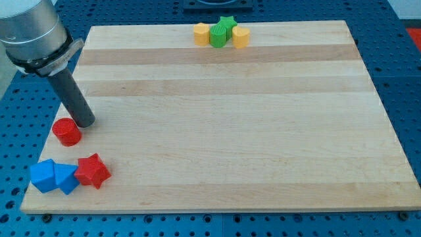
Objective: Push the red circle into a group of blocks
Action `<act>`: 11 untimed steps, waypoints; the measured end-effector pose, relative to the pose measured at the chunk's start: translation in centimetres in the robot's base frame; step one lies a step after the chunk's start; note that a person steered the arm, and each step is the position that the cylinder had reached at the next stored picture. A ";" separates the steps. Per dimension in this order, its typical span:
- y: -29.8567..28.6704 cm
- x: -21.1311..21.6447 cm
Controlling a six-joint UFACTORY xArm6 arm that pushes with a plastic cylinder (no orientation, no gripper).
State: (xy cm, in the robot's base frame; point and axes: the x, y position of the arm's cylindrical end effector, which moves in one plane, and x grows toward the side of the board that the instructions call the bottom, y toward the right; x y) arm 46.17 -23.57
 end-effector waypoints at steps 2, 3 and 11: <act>-3.3 -2.7; -4.9 -2.5; -3.1 6.4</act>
